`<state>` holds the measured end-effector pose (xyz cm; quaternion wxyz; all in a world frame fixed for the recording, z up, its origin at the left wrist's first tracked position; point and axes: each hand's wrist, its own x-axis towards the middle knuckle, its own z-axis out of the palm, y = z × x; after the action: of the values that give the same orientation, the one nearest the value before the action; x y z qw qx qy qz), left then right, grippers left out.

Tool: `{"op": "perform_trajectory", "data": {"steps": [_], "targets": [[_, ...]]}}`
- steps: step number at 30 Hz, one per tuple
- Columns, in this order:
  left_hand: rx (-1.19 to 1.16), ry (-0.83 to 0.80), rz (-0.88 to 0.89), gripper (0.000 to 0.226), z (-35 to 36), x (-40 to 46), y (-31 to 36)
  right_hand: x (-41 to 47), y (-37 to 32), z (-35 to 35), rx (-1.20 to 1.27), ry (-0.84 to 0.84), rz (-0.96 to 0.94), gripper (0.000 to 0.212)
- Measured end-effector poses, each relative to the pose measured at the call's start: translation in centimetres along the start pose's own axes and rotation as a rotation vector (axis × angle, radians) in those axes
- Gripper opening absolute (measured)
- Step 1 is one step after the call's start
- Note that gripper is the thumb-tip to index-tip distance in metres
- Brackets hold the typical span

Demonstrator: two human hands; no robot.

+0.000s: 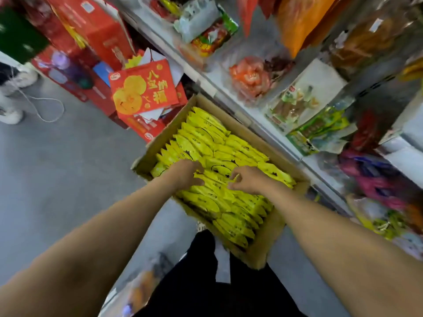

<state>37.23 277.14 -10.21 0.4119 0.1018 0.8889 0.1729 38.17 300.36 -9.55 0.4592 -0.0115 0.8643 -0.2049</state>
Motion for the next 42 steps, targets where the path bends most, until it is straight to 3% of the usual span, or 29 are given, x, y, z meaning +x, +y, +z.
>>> {"op": "perform_trajectory", "data": {"steps": [6,9,12,16,21,30,36,42], "targets": [[-0.044,-0.193,-0.115,0.025,5.3,1.9,-1.8,1.9,1.0,3.5,0.087,-0.026,0.001,0.023],[-0.057,-0.216,-0.096,0.039,6.6,2.4,-2.4,2.4,0.9,4.4,0.161,-0.170,-0.049,0.025],[-0.070,-0.247,-0.073,0.048,7.3,2.3,-2.8,3.0,1.0,5.7,0.185,-0.215,-0.046,0.047],[-0.072,-0.260,-0.062,0.059,7.8,2.7,-3.5,3.9,1.1,7.5,0.195,-0.161,0.002,0.068],[-0.116,-0.229,-0.075,0.054,8.0,3.6,-3.7,4.8,0.6,9.0,0.105,0.063,0.061,0.048],[-0.068,-0.188,-0.059,0.042,9.1,4.9,-4.1,5.2,-0.2,11.0,-0.126,0.310,0.040,0.043],[-0.006,-0.128,-0.067,0.018,9.2,4.6,-3.6,5.2,0.3,10.7,0.015,0.207,0.101,0.035],[-0.061,-0.072,0.024,0.017,7.6,3.2,-2.4,2.9,2.9,6.6,0.248,0.145,0.196,0.033]]}}
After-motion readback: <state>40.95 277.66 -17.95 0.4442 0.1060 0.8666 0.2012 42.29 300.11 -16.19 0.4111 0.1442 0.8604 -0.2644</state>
